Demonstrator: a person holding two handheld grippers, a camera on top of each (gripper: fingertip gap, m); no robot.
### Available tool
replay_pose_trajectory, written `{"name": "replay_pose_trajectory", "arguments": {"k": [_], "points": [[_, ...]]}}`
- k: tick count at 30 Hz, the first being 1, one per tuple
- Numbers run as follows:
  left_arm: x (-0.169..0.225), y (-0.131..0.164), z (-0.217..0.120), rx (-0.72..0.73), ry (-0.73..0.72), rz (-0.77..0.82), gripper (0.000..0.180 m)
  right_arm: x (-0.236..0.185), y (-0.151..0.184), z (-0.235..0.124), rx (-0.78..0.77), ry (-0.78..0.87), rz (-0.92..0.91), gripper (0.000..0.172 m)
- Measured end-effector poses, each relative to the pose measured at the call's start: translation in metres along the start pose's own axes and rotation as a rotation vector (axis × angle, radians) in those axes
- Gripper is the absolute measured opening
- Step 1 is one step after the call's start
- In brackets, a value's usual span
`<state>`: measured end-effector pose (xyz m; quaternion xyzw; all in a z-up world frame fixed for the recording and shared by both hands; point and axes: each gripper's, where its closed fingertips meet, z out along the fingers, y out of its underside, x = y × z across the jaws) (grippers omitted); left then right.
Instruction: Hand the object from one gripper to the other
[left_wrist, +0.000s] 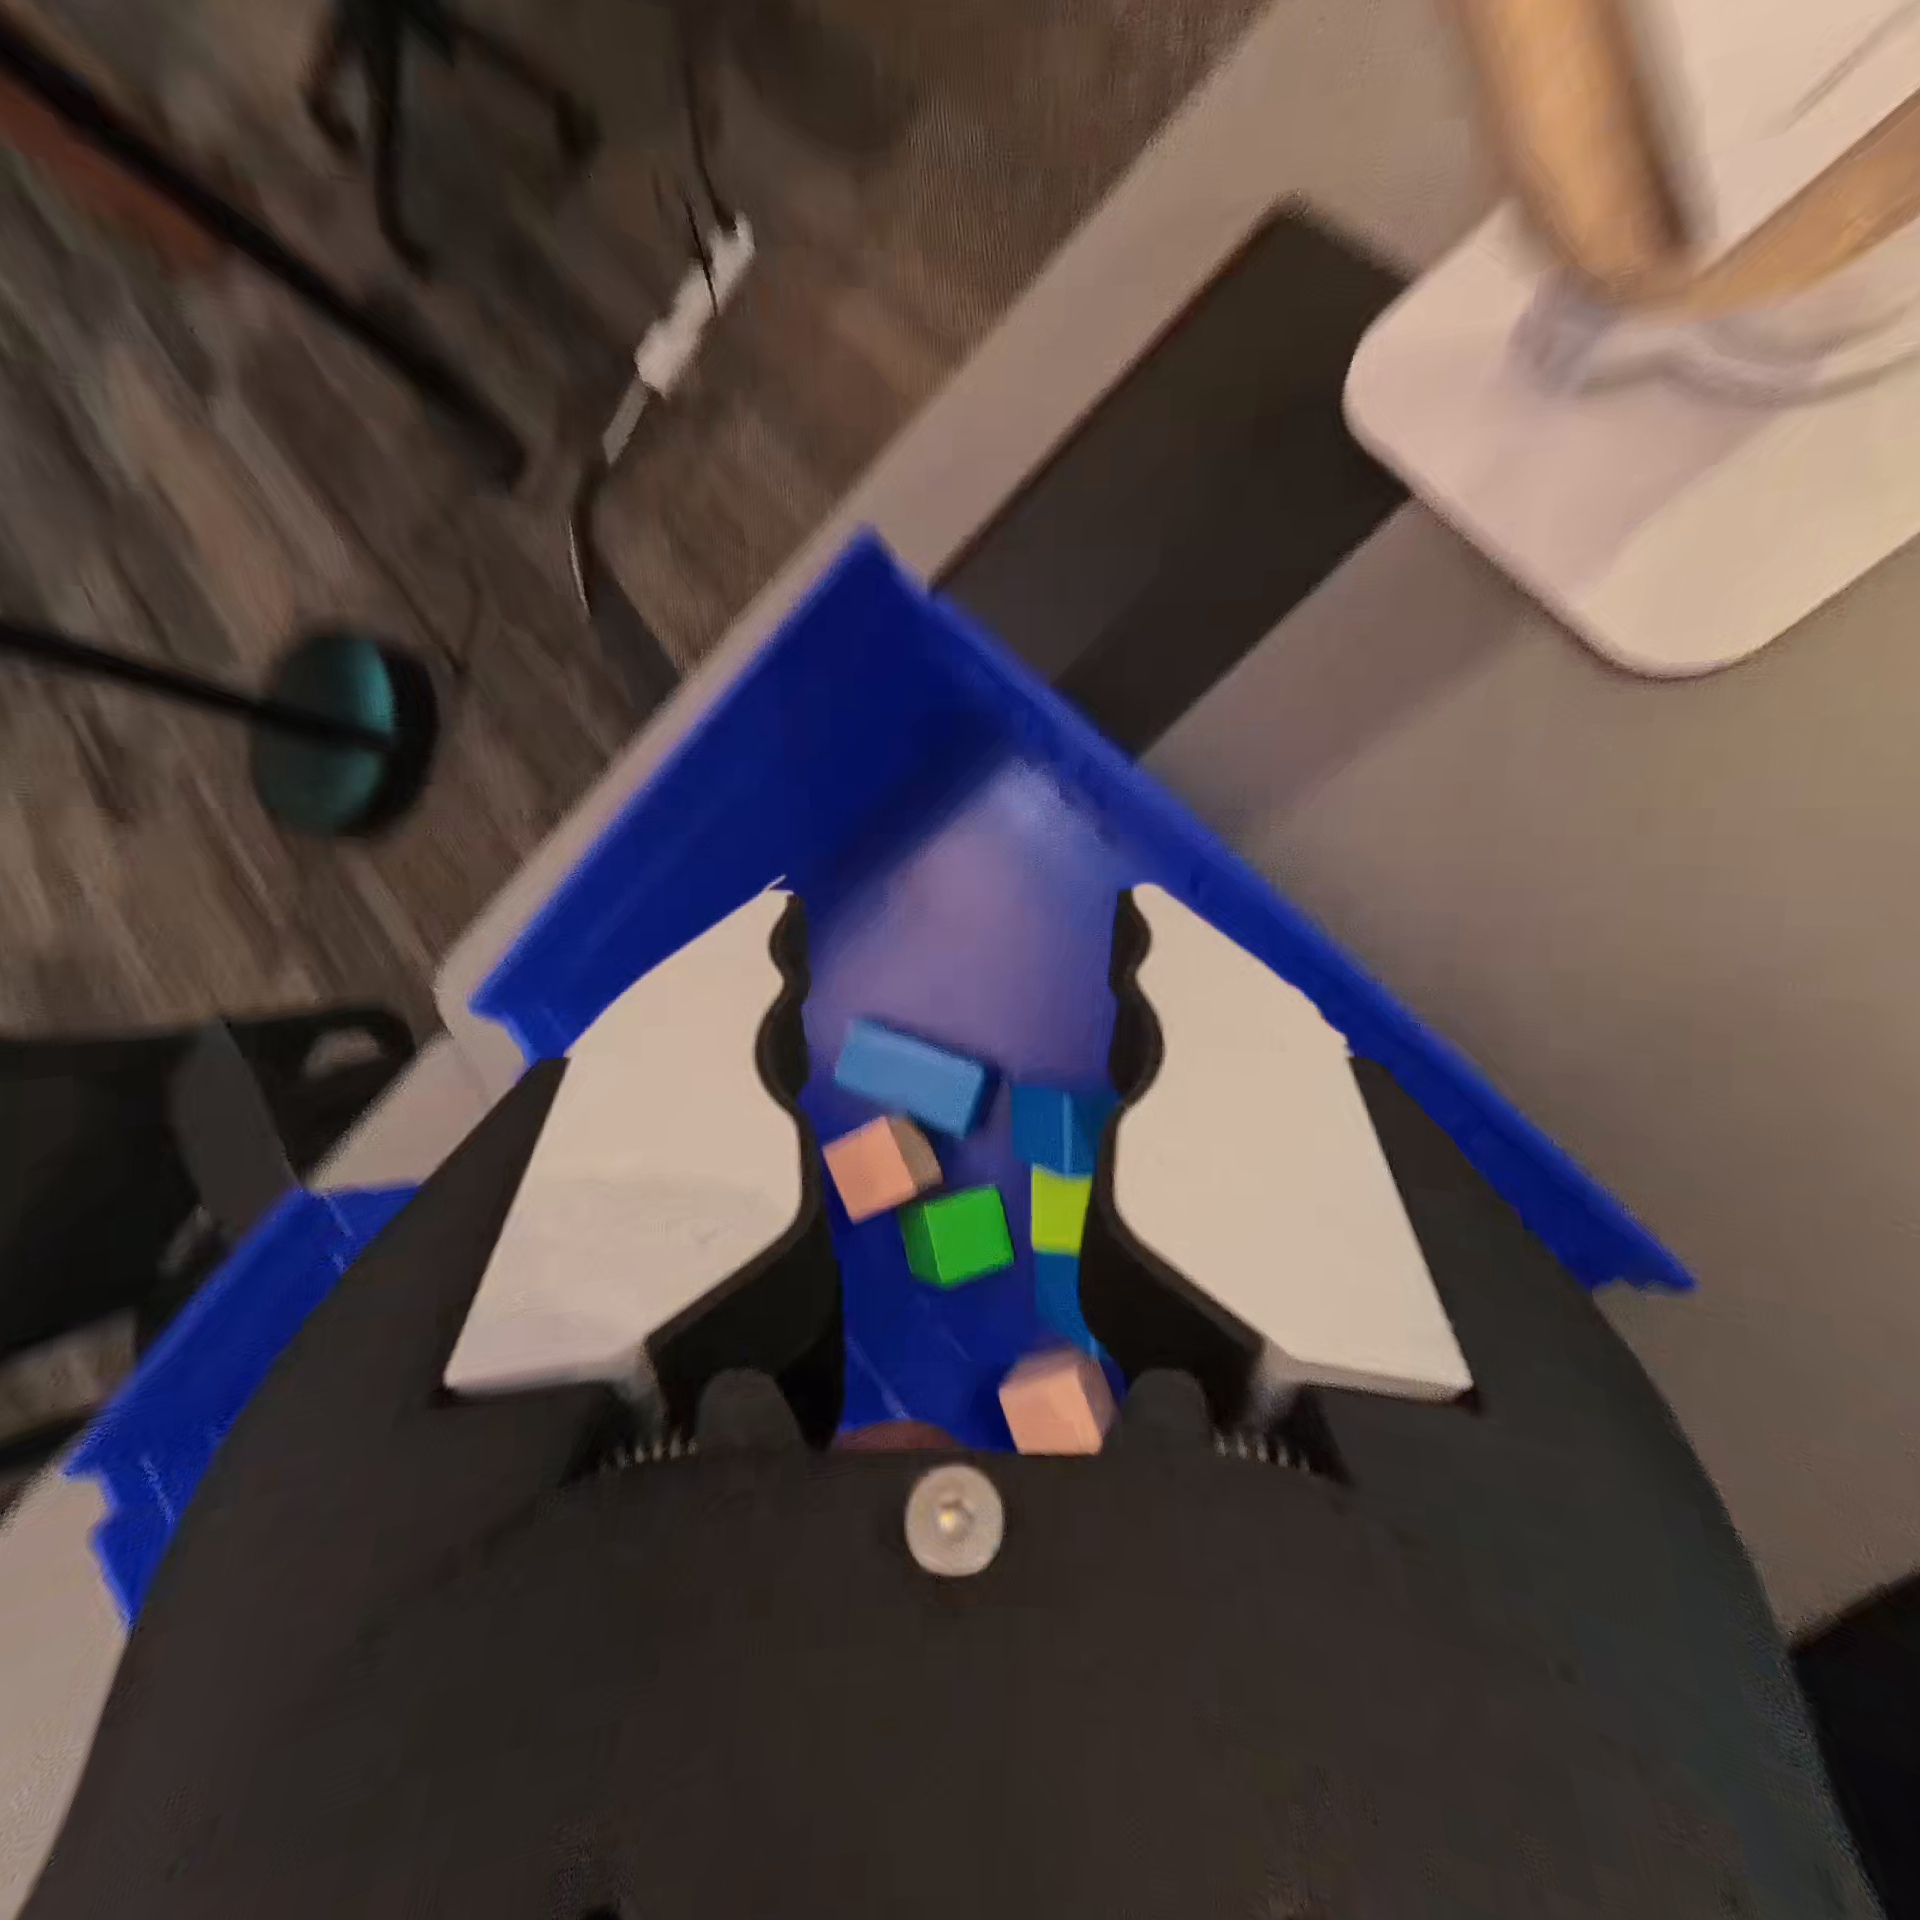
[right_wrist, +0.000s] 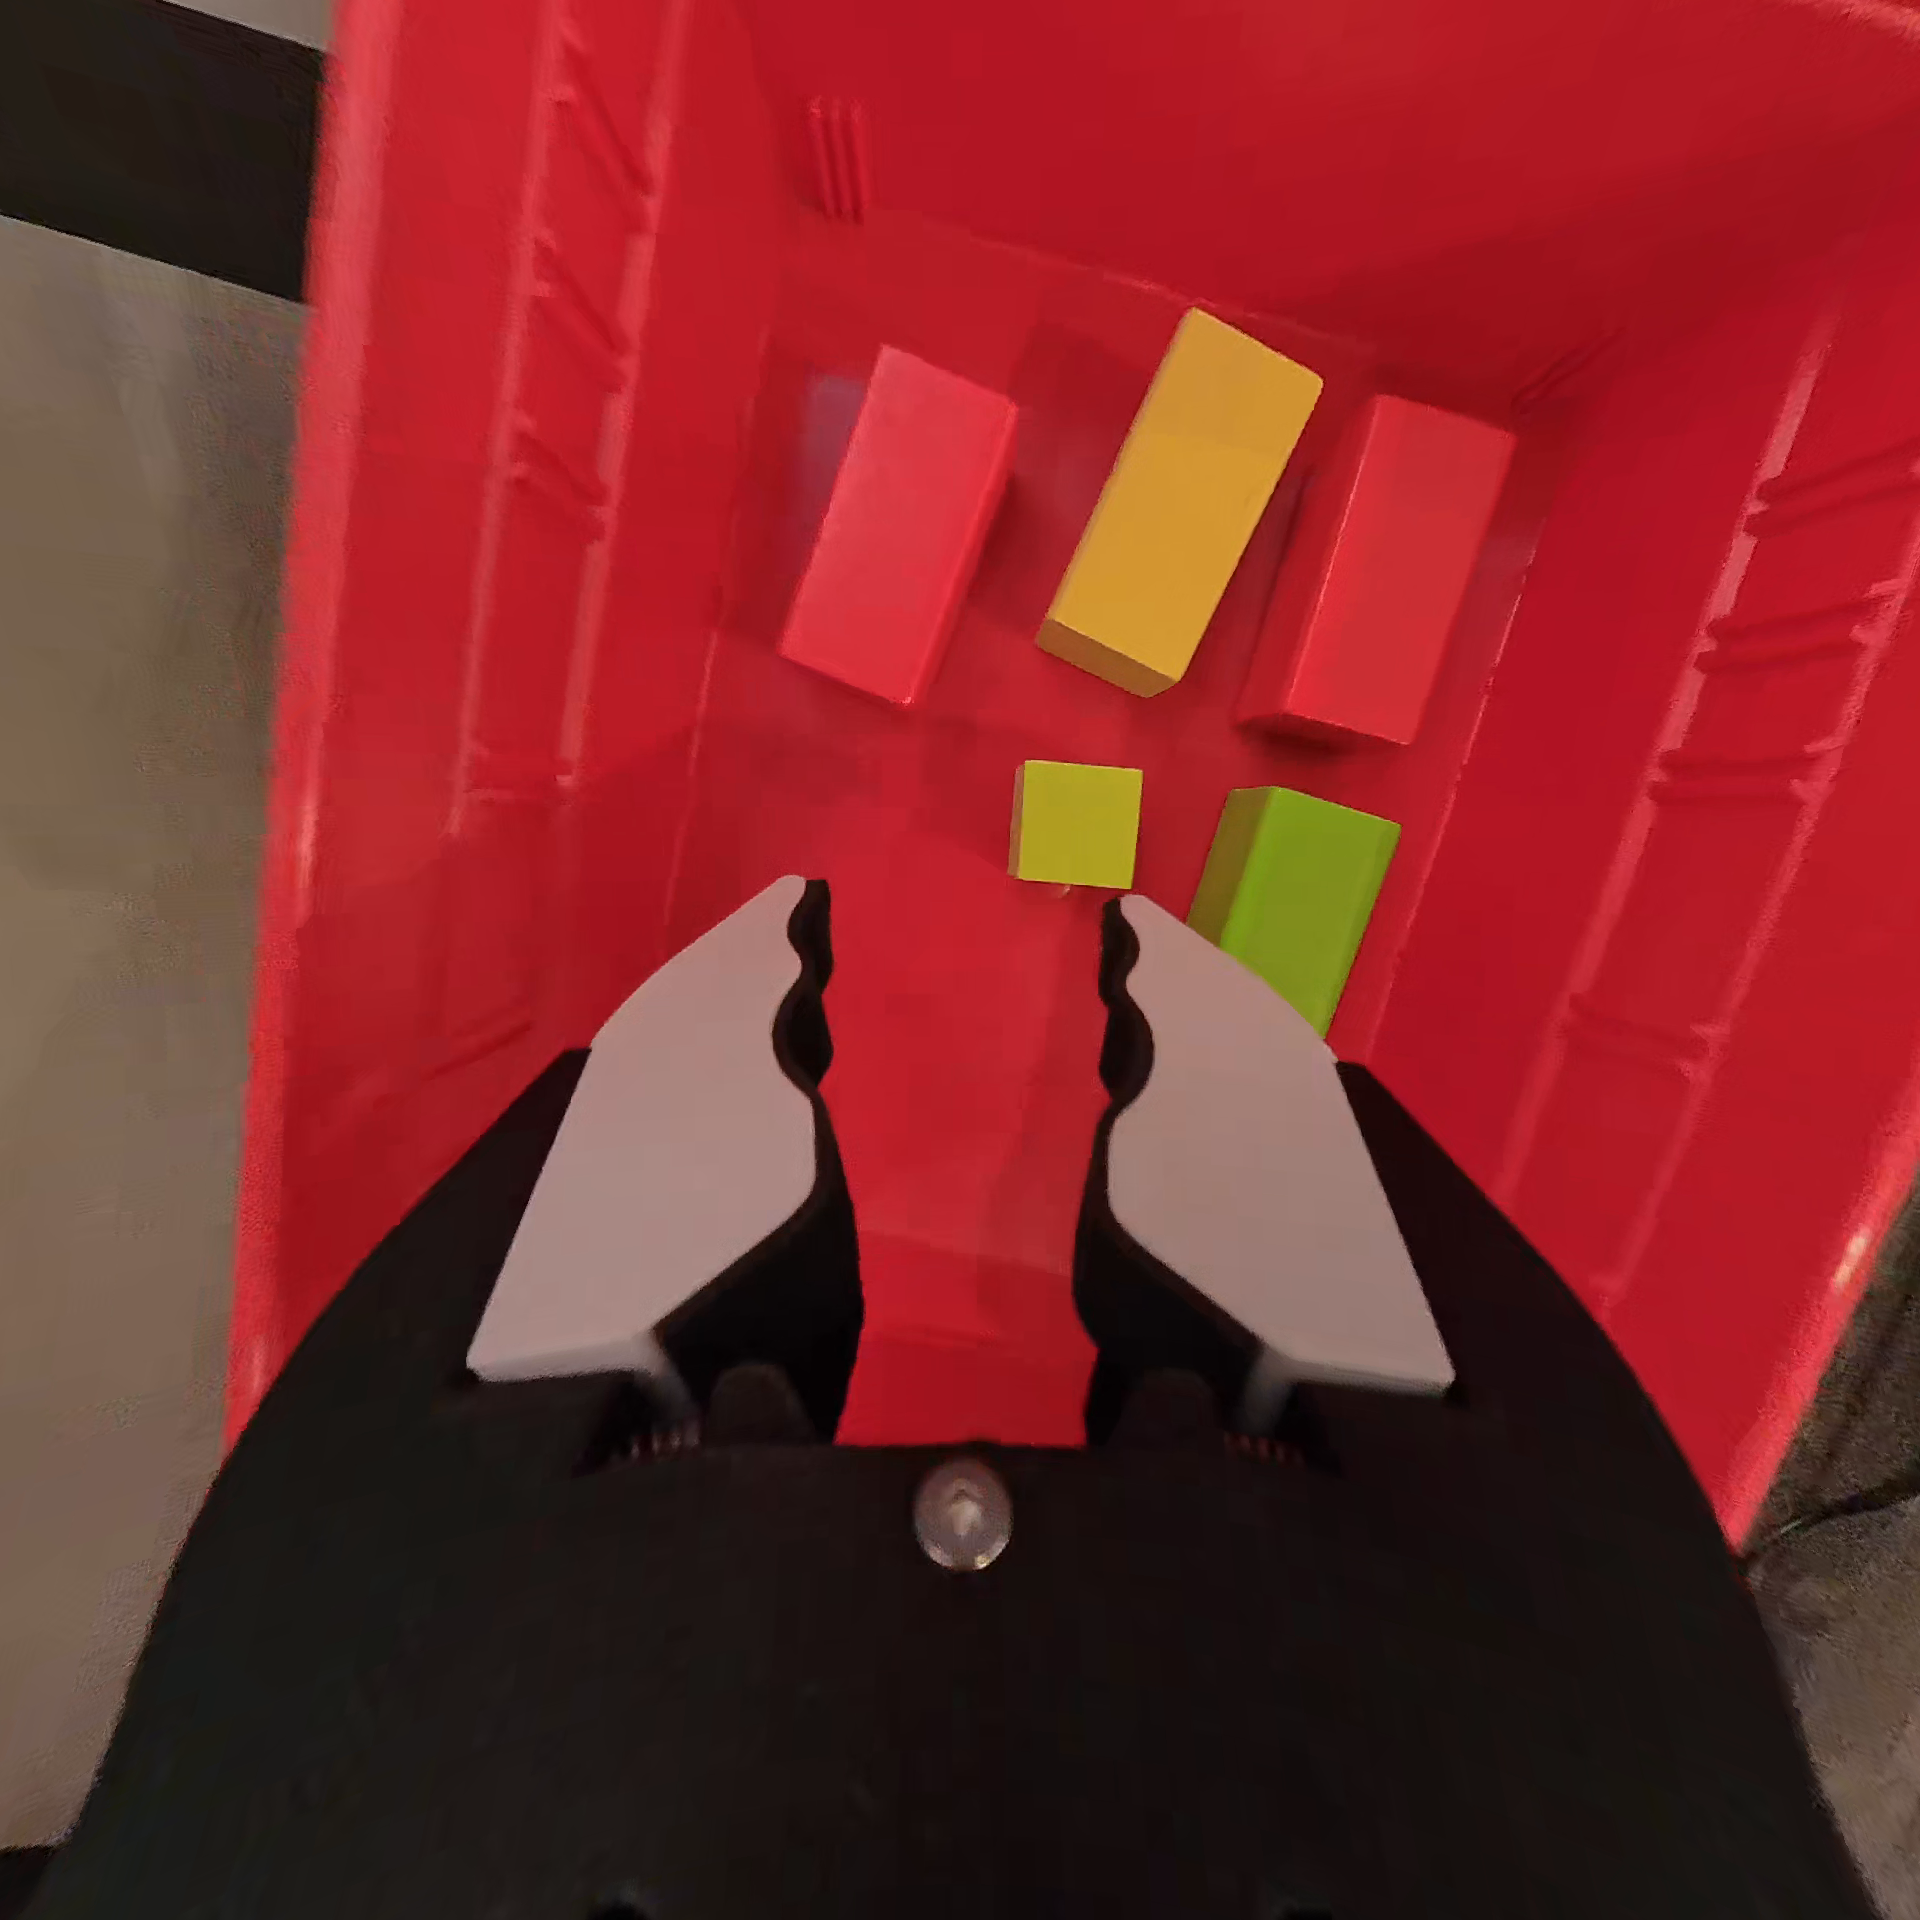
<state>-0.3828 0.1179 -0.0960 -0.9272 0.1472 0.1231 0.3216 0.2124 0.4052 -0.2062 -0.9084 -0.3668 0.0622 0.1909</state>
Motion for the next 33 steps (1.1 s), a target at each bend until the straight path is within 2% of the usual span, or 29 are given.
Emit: {"name": "replay_pose_trajectory", "arguments": {"k": [3,7,10,14,19,22,28,30,33], "points": [[-0.011,0.047,0.028,-0.196,0.037,-0.094,0.063,-0.013,-0.008,-0.010,0.029,-0.008,-0.040,0.047],[-0.014,0.094,0.063,-0.369,0.084,-0.062,0.067,-0.032,-0.015,-0.017,0.054,-0.033,-0.094,0.046],[-0.016,0.115,0.079,-0.444,0.093,-0.012,0.070,-0.045,-0.018,-0.020,0.067,-0.055,-0.126,0.046],[-0.014,0.131,0.092,-0.542,0.105,0.095,0.075,-0.050,-0.020,-0.026,0.086,-0.041,-0.169,0.041],[-0.030,0.146,0.098,-0.674,0.115,0.219,0.081,-0.050,-0.020,-0.035,0.105,-0.045,-0.179,0.048],[-0.028,0.144,0.107,-0.679,0.163,0.311,0.082,-0.050,-0.021,-0.038,0.116,-0.044,-0.188,0.048],[-0.022,0.161,0.114,-0.778,0.258,0.324,0.072,-0.052,-0.018,-0.043,0.121,-0.043,-0.200,0.047],[-0.025,0.160,0.115,-0.772,0.244,0.317,0.064,-0.053,-0.018,-0.044,0.127,-0.047,-0.202,0.047],[-0.024,0.160,0.115,-0.763,0.256,0.304,0.064,-0.054,-0.018,-0.046,0.134,-0.042,-0.205,0.047]]}}
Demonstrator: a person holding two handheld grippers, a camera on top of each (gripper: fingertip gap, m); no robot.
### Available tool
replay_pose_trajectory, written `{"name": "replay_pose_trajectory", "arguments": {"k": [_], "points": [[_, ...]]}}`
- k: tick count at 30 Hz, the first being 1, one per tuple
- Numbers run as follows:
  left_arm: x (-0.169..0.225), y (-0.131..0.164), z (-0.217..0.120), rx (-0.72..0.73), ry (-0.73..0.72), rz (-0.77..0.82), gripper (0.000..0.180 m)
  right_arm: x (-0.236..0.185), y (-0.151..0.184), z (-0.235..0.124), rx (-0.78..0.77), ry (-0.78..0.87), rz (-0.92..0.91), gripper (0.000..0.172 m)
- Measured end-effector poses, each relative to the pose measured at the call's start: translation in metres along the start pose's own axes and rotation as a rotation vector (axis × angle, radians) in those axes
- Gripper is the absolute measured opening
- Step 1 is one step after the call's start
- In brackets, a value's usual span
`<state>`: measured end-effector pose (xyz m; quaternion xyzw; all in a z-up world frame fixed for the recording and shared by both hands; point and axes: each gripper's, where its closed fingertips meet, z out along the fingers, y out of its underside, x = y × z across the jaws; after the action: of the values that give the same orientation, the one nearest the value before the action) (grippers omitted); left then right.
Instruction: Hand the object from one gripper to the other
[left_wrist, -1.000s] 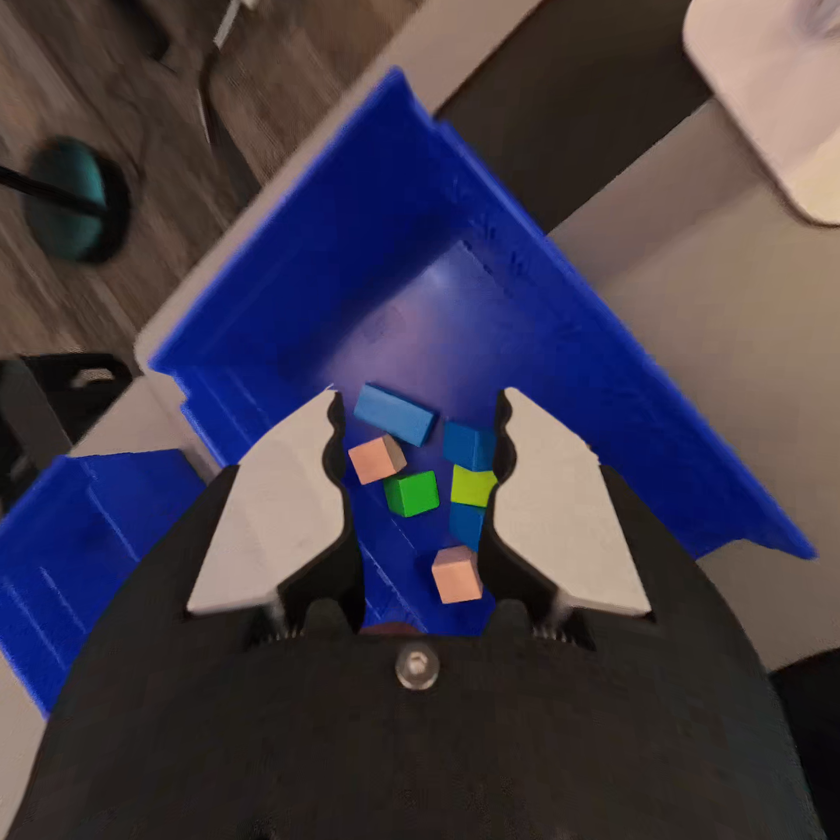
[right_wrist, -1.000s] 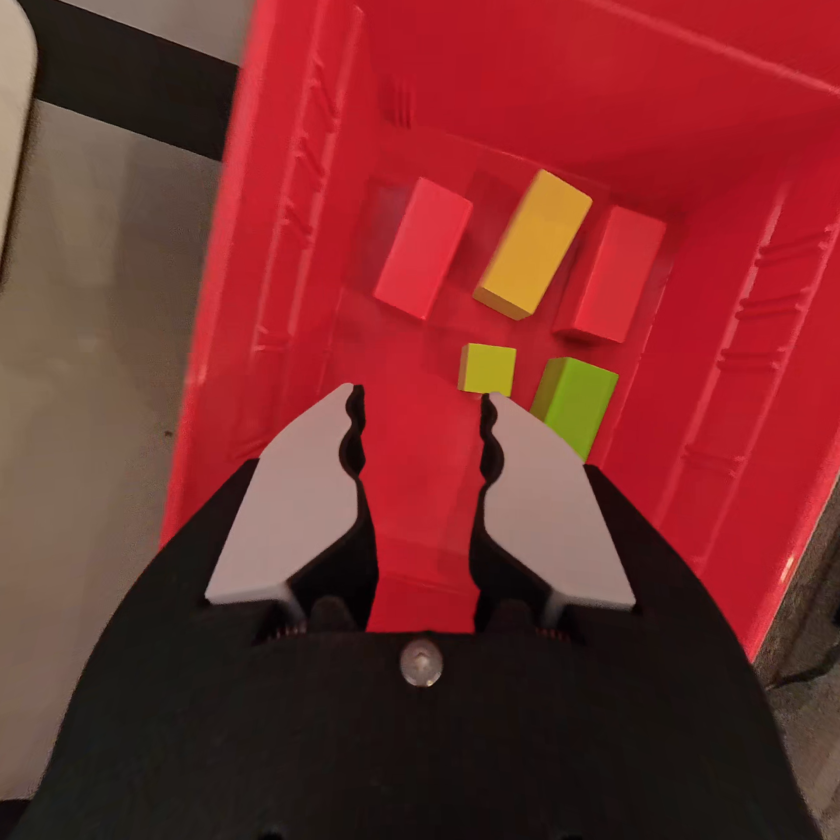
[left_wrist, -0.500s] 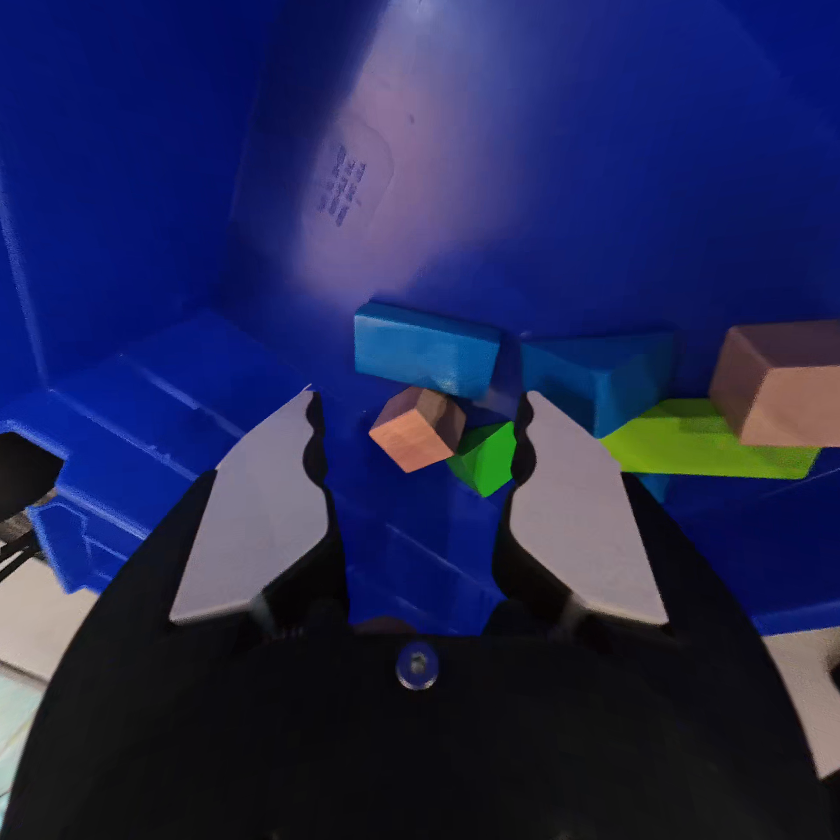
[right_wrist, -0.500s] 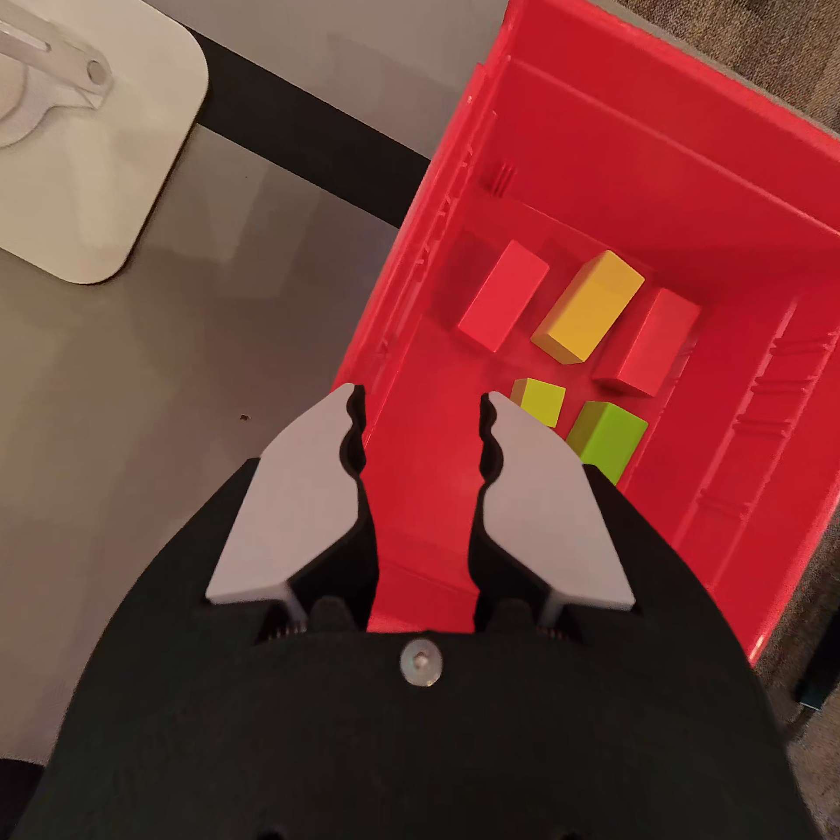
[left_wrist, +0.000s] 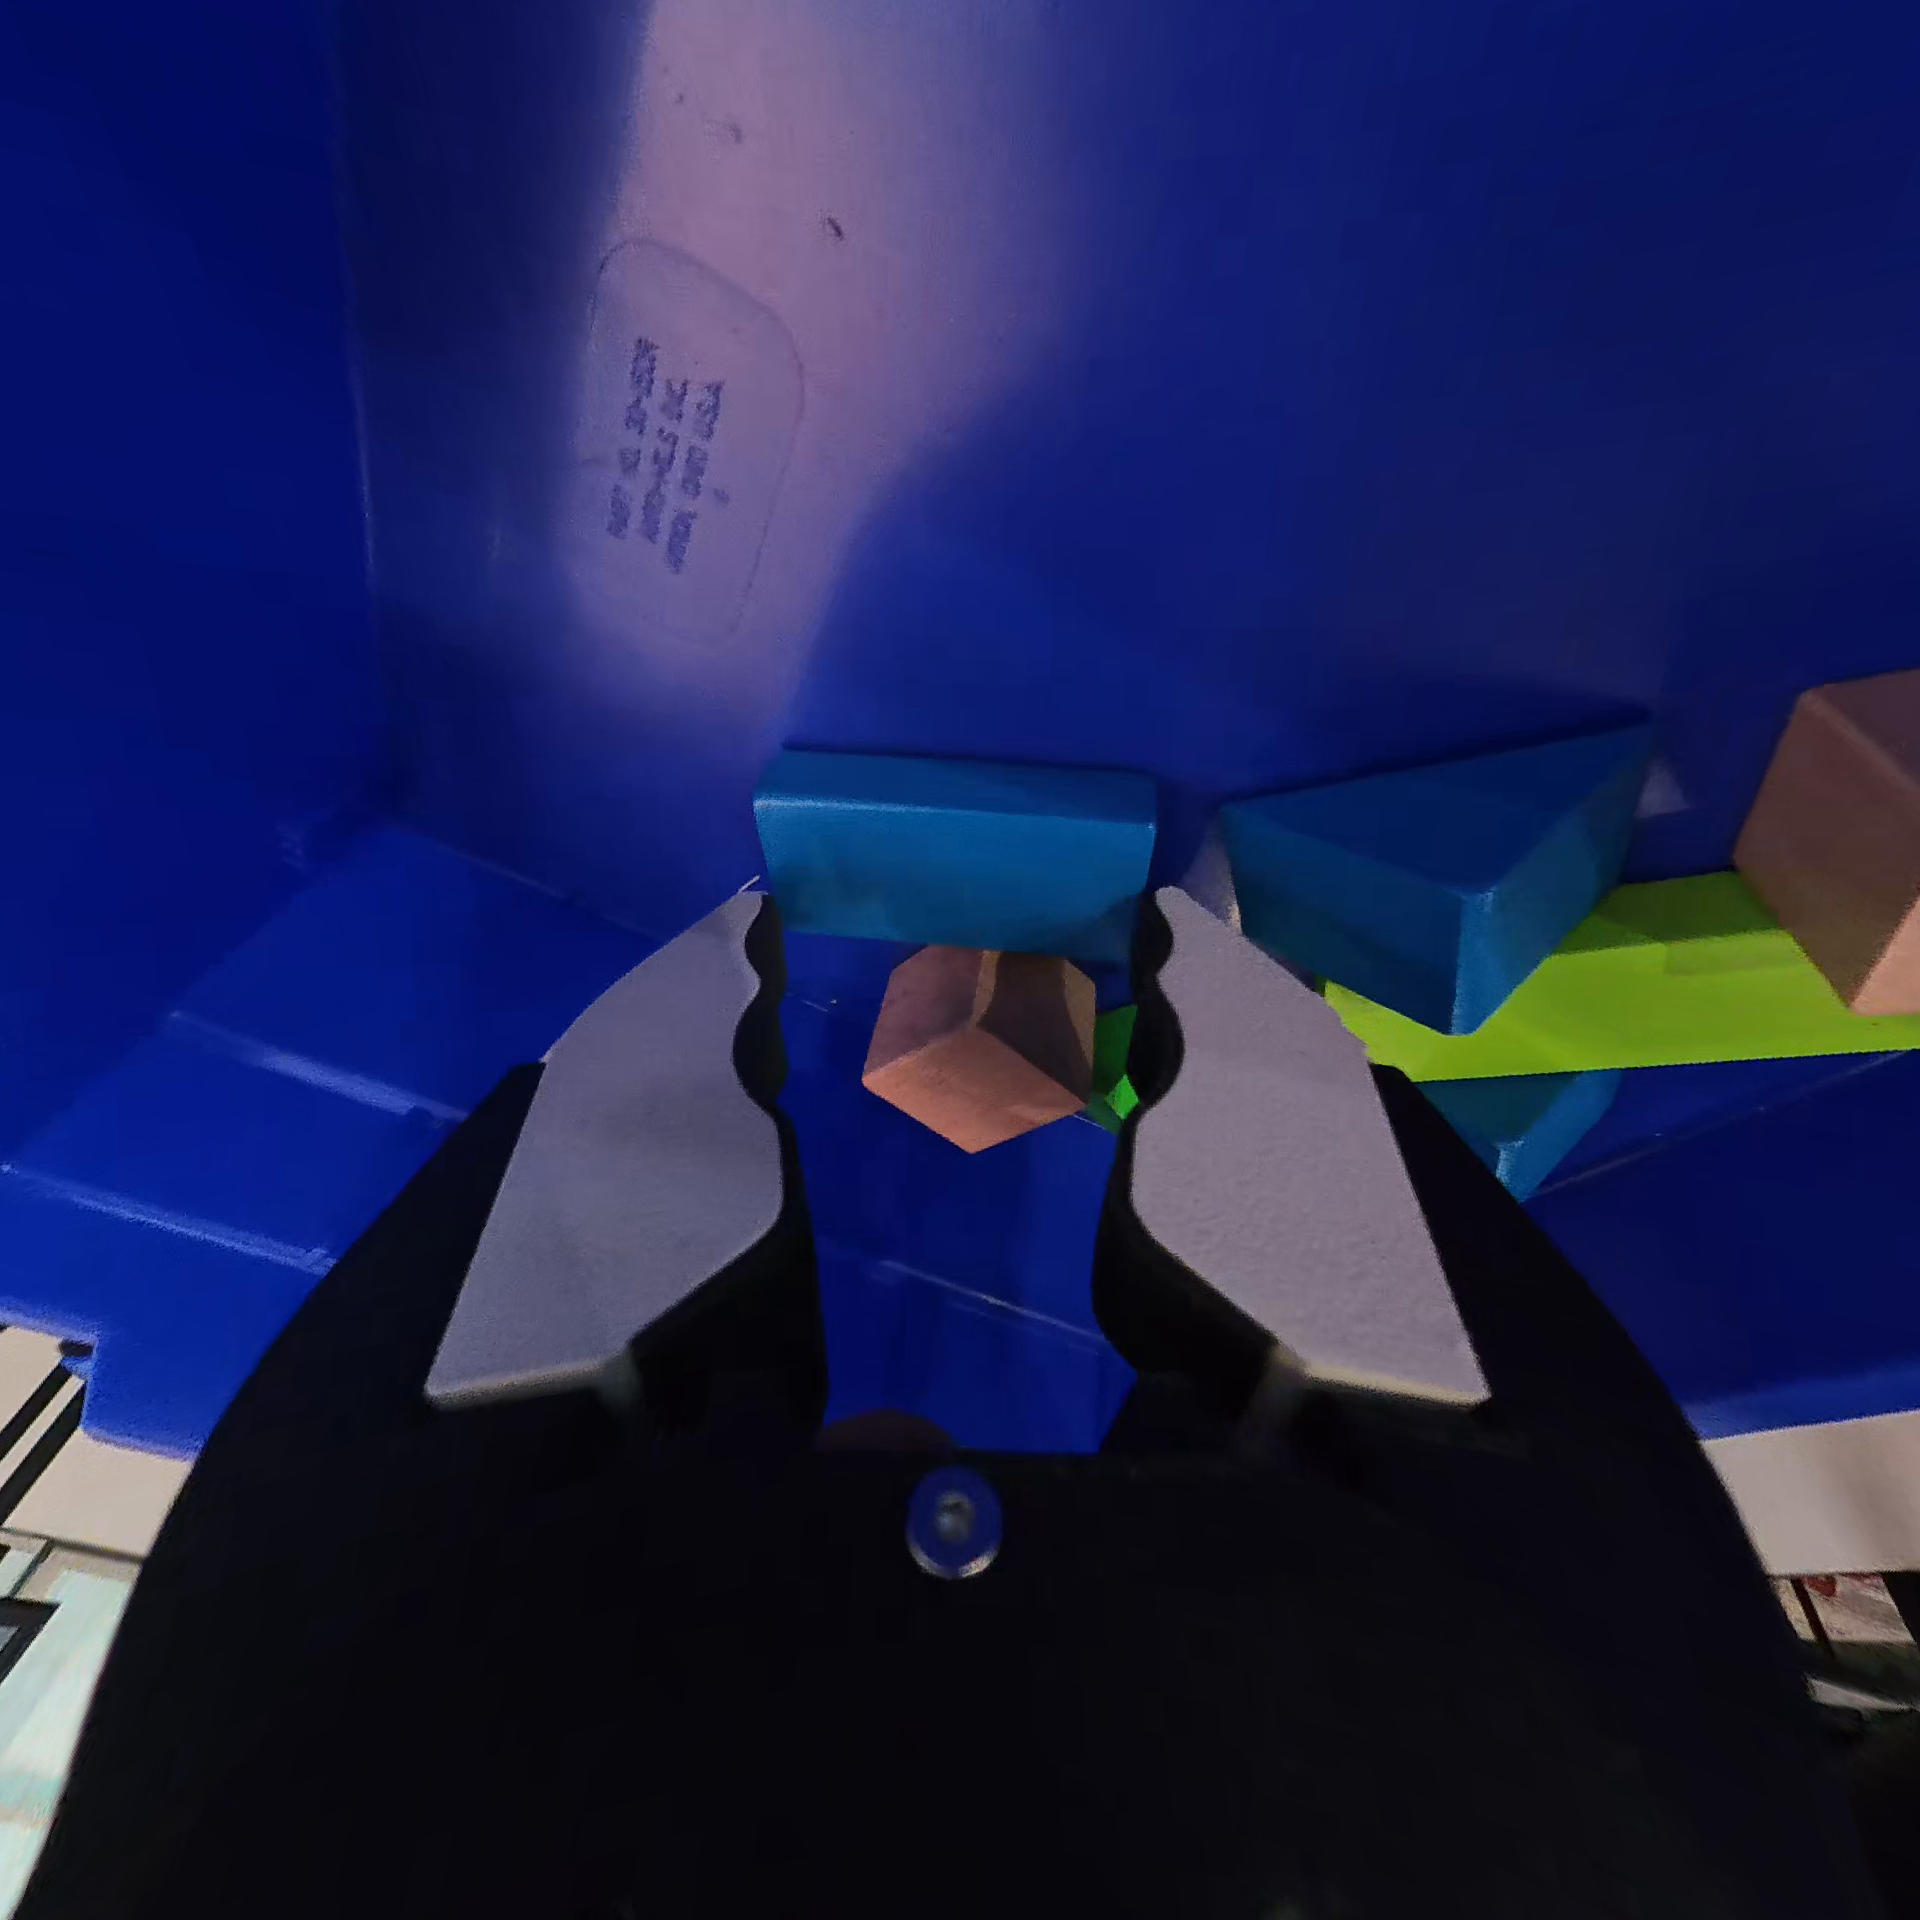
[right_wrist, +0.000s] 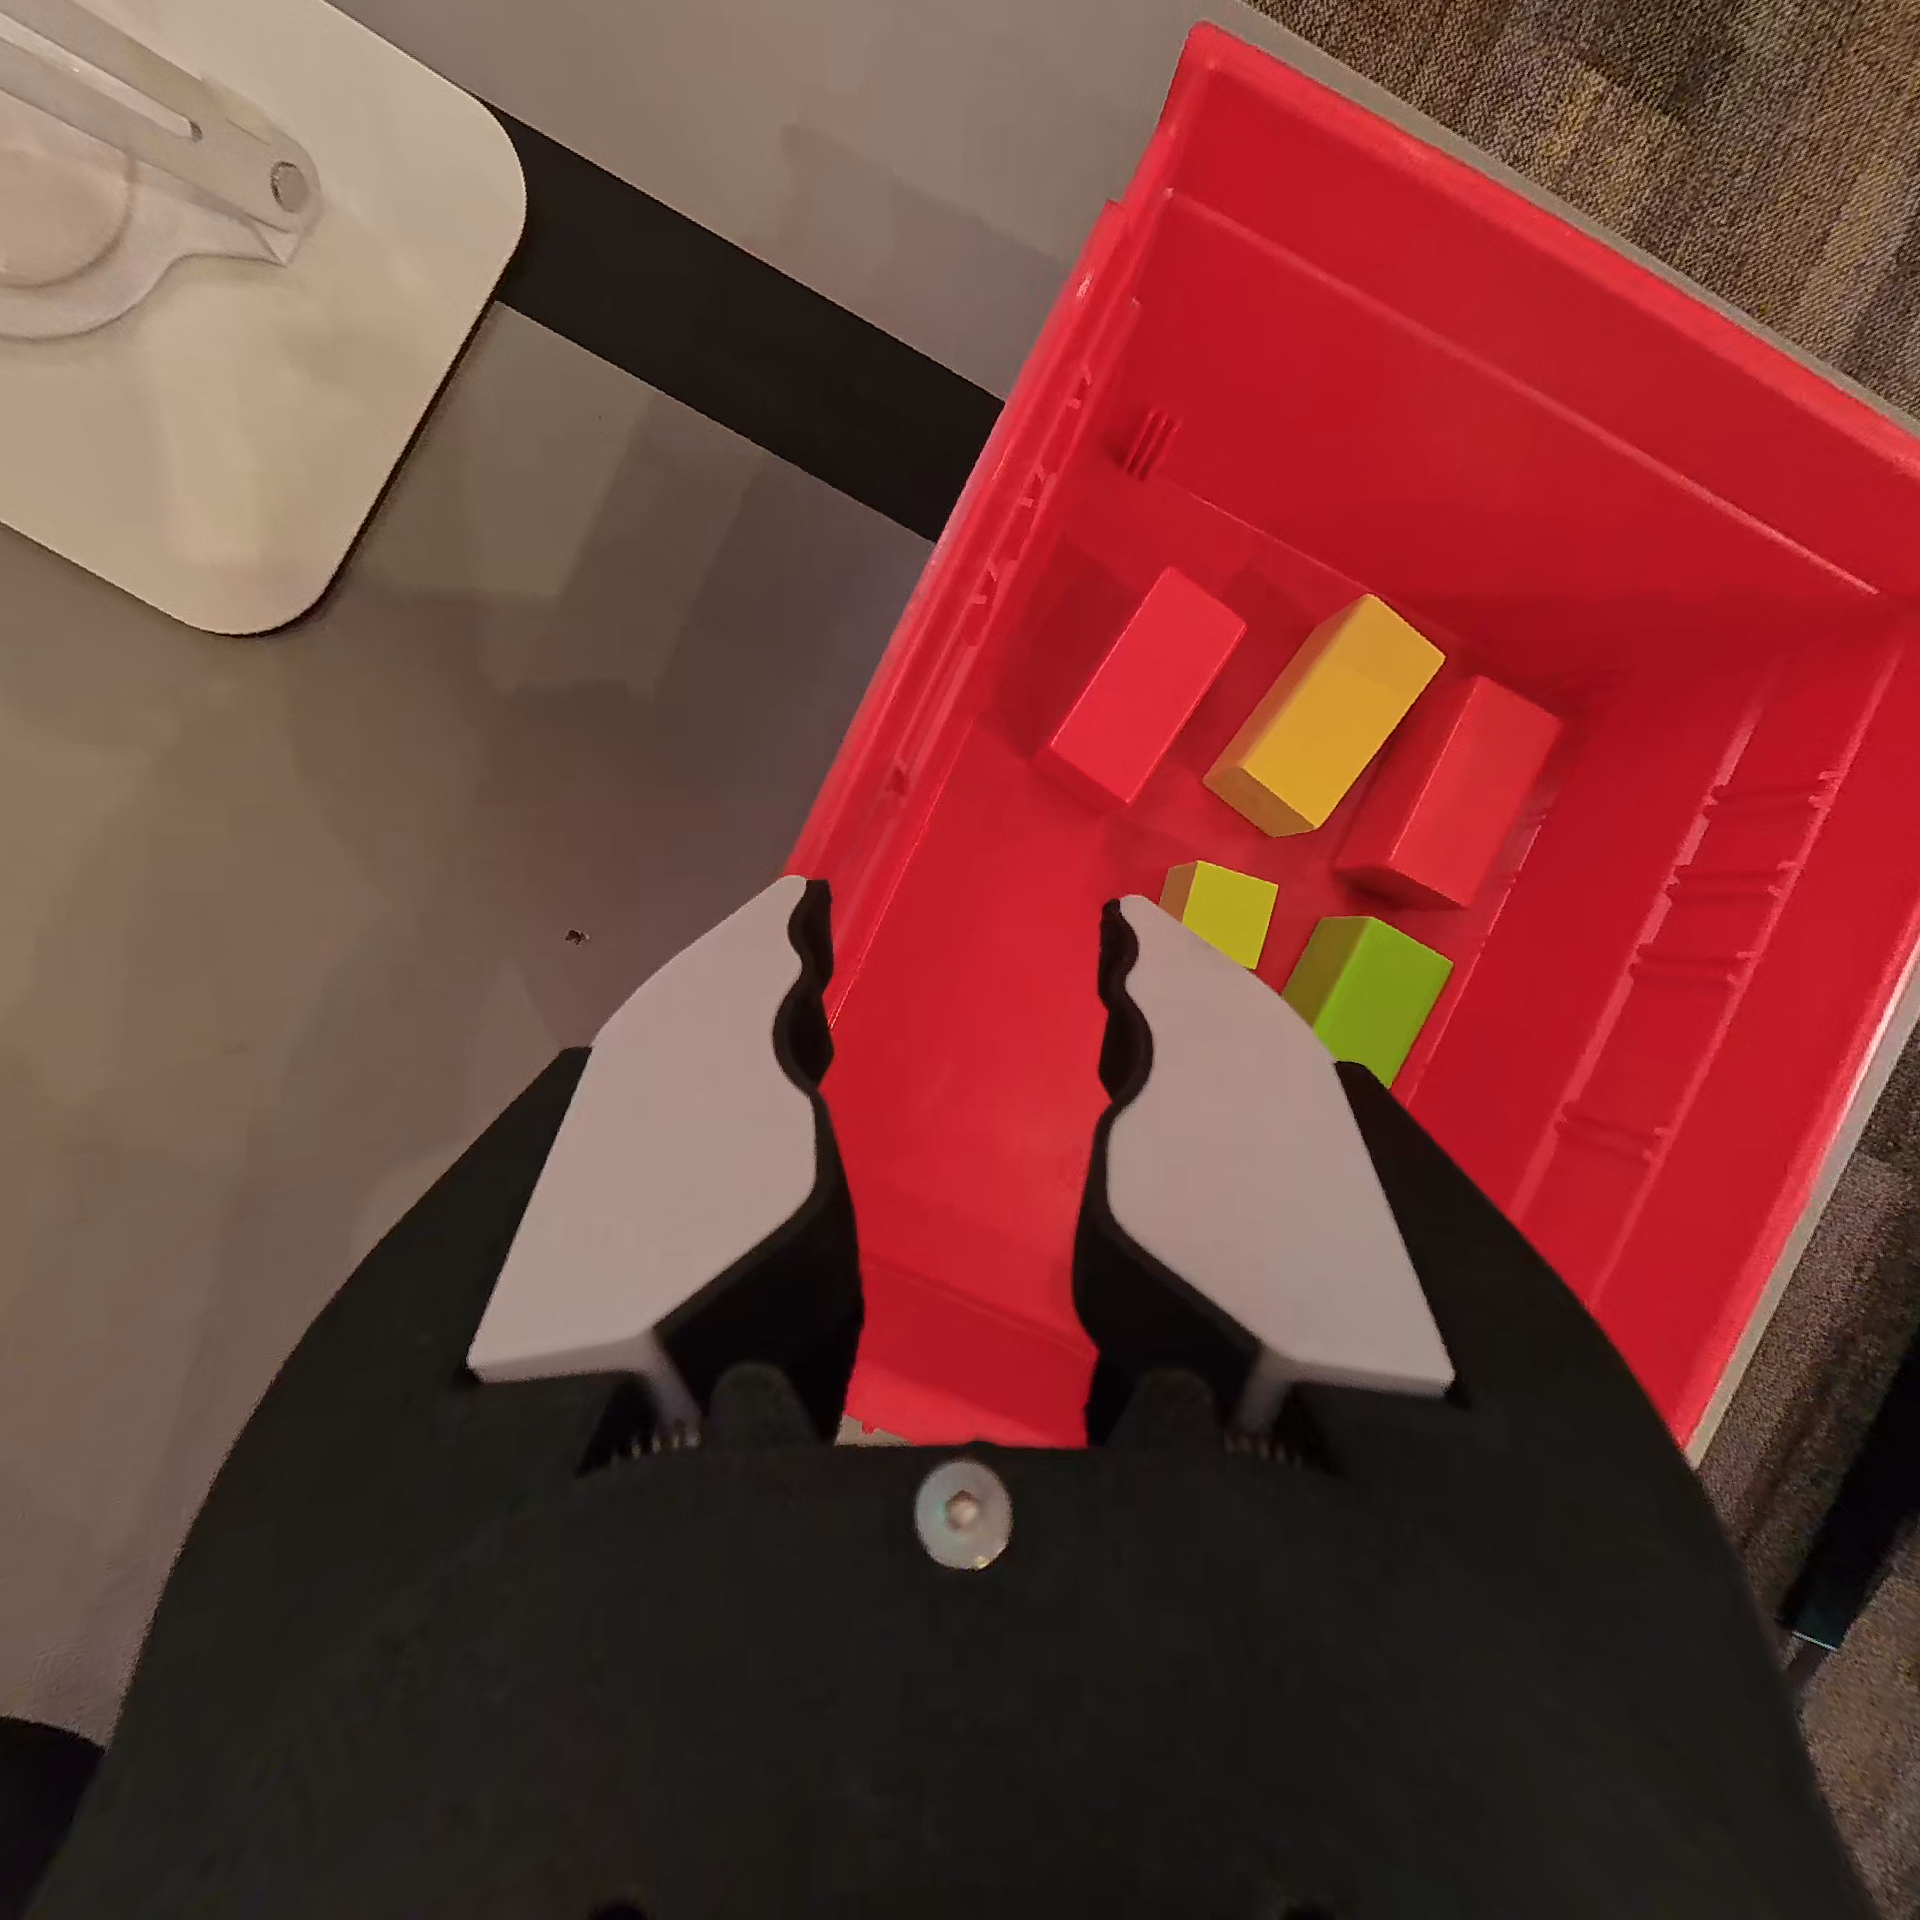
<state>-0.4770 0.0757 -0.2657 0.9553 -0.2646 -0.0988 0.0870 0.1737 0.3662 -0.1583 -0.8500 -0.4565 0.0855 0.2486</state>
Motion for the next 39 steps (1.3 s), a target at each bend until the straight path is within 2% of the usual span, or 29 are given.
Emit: {"name": "replay_pose_trajectory", "arguments": {"k": [5,8,13,17,20,23,26,29,34,39], "points": [[-0.003,-0.001,-0.003,0.053,-0.039,-0.009,0.064,-0.002,-0.005,-0.010,0.046,0.019,-0.018,0.048],[-0.004,-0.009,-0.017,0.162,-0.068,-0.020,0.064,-0.003,-0.012,-0.023,0.096,0.049,-0.039,0.050],[-0.005,-0.017,-0.062,0.449,-0.114,-0.067,0.064,-0.020,-0.034,-0.061,0.239,0.075,-0.090,0.051],[0.013,-0.033,-0.118,0.743,-0.140,-0.021,0.064,-0.061,-0.063,-0.098,0.405,0.045,-0.216,0.053],[0.039,-0.047,-0.168,0.957,-0.153,0.040,0.064,-0.115,-0.089,-0.128,0.558,-0.029,-0.335,0.062],[0.077,-0.066,-0.220,1.159,-0.142,0.127,0.064,-0.188,-0.113,-0.153,0.732,-0.142,-0.497,0.070],[0.125,-0.090,-0.267,1.340,-0.107,0.245,0.064,-0.257,-0.132,-0.164,0.868,-0.249,-0.646,0.077],[0.172,-0.113,-0.302,1.455,-0.074,0.353,0.064,-0.306,-0.149,-0.163,0.953,-0.333,-0.733,0.080],[0.228,-0.138,-0.341,1.557,-0.044,0.474,0.064,-0.349,-0.170,-0.148,1.010,-0.449,-0.768,0.087],[0.257,-0.153,-0.354,1.564,-0.023,0.553,0.064,-0.363,-0.176,-0.143,1.049,-0.548,-0.736,0.087]]}}
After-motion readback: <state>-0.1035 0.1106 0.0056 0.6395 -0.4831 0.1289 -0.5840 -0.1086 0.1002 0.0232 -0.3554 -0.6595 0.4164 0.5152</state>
